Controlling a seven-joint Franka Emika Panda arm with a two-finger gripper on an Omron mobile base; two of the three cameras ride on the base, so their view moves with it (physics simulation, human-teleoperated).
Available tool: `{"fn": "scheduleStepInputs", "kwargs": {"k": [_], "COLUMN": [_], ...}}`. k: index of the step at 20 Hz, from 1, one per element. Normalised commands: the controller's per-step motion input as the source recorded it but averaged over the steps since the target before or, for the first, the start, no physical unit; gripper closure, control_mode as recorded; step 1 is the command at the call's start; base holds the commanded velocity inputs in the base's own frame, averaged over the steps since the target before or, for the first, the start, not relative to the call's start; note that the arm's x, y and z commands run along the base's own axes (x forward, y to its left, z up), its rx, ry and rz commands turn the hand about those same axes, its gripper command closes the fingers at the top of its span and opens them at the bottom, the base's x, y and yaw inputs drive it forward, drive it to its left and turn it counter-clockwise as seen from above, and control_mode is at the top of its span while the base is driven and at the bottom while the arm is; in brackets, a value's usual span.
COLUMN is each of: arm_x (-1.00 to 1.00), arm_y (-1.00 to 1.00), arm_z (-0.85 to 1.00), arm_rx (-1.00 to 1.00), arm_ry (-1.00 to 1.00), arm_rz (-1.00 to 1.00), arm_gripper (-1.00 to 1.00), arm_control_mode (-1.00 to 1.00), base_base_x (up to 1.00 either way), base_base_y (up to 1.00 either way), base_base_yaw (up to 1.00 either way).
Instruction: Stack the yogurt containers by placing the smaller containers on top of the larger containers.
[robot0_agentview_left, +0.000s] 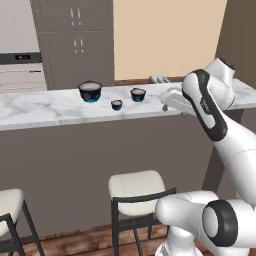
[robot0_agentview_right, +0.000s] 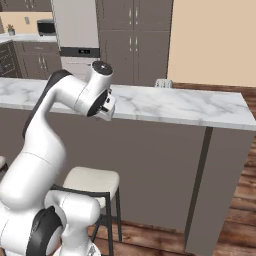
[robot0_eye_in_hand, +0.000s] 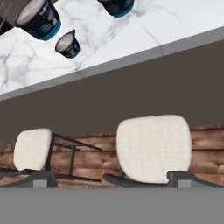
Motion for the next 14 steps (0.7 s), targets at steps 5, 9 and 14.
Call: {"fn": "scheduleStepInputs", "kwargs": {"k": [5,9,14], "arm_x": [0.25,0.34,0.5], "arm_y": [0.0,0.0,0.0], "arm_z": [0.05,0.02,0.0], "arm_rx": [0.14,0.13,0.11], "arm_ry": [0.0,0.0,0.0], "arm_rz": [-0.04,-0.02,-0.01], "arm_gripper": [-1.0,-1.0,-1.0], "arm_control_mode": [-1.0,-1.0,-1.0], "base_base_x": [0.0,0.0,0.0], "base_base_y": [0.0,0.0,0.0], "base_base_yaw": [0.0,0.0,0.0]}}
